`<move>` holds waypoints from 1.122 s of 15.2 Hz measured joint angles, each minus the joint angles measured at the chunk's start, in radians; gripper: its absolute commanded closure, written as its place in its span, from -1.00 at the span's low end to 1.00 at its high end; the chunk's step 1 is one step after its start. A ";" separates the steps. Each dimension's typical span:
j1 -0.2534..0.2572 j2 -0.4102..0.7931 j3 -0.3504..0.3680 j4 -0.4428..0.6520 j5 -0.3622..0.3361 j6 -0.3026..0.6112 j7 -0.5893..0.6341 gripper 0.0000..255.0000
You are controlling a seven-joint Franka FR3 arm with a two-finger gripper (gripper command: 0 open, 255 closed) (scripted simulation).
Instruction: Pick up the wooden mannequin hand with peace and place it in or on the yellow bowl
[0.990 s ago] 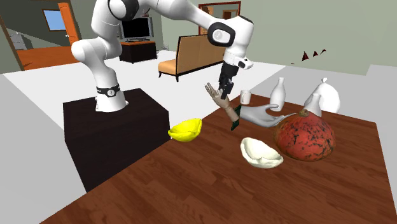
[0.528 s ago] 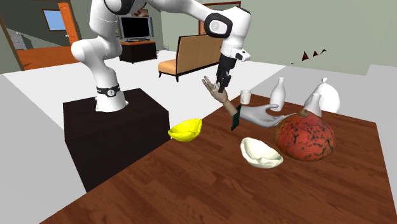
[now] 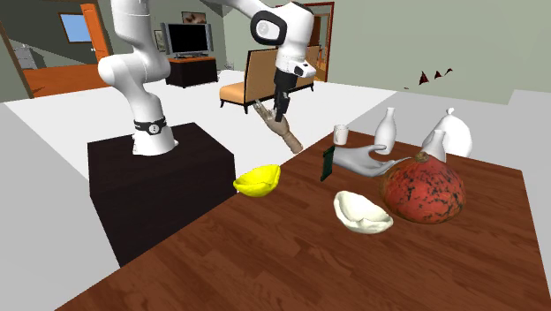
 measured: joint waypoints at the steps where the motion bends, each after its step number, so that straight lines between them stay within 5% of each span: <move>1: -0.010 -0.045 0.002 -0.045 0.016 0.001 -0.012 1.00; 5: -0.027 -0.179 0.007 -0.199 0.064 0.029 -0.048 1.00; 17: -0.021 -0.093 0.002 -0.273 0.032 0.185 -0.032 1.00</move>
